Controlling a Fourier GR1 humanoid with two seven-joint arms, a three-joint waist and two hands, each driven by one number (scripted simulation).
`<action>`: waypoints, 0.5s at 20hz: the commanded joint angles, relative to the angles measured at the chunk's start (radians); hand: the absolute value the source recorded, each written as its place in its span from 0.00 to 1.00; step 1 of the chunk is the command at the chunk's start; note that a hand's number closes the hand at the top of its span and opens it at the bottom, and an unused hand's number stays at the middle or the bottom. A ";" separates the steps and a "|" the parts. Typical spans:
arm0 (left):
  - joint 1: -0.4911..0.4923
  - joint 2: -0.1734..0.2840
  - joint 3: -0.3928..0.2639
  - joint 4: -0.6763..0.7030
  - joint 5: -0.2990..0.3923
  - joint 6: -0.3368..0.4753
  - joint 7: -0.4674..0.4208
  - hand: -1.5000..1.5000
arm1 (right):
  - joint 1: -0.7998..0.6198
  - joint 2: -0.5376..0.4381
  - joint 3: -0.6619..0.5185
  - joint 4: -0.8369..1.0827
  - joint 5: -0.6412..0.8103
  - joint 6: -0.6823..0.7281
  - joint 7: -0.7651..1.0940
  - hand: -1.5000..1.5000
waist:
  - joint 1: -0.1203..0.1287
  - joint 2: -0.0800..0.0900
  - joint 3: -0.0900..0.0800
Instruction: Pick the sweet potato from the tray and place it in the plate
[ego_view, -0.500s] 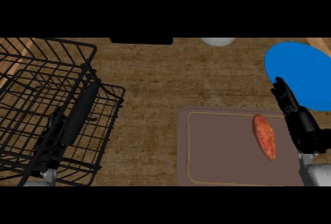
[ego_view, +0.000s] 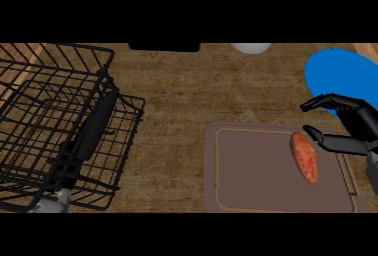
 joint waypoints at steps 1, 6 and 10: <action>-0.091 -0.020 0.042 -0.044 0.076 -0.037 0.046 0.50 | 0.009 0.015 -0.101 0.172 -0.158 0.150 -0.153 0.00 | -0.015 0.003 0.021; -0.100 -0.021 0.037 -0.048 0.094 -0.049 0.067 0.50 | 0.005 -0.100 -0.002 0.322 0.043 0.372 -0.421 0.00 | 0.005 0.003 0.021; -0.131 0.013 0.066 -0.027 0.125 -0.082 0.090 0.50 | -0.036 -0.155 0.046 0.370 0.173 0.321 -0.529 0.00 | -0.001 -0.002 0.019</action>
